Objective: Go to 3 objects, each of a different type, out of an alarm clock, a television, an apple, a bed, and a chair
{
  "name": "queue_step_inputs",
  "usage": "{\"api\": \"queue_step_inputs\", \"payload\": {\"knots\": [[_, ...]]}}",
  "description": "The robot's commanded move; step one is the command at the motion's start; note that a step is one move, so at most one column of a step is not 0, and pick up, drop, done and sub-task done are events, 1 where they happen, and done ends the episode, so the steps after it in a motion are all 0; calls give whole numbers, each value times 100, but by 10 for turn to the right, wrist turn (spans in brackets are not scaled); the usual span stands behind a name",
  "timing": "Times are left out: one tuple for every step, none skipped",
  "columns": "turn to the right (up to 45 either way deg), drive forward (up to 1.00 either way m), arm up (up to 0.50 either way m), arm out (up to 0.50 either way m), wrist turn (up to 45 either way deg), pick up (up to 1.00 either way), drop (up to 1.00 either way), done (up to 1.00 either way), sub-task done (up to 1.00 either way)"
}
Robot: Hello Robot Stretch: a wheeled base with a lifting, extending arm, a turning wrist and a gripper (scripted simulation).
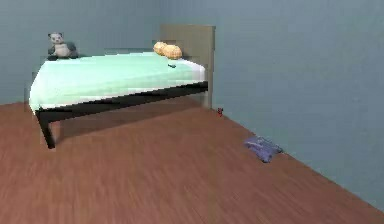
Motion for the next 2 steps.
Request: {"api": "queue_step_inputs", "payload": {"knots": [[-450,0,0,0,0,0,0,0,0],[-450,0,0,0,0,0,0,0,0]]}}
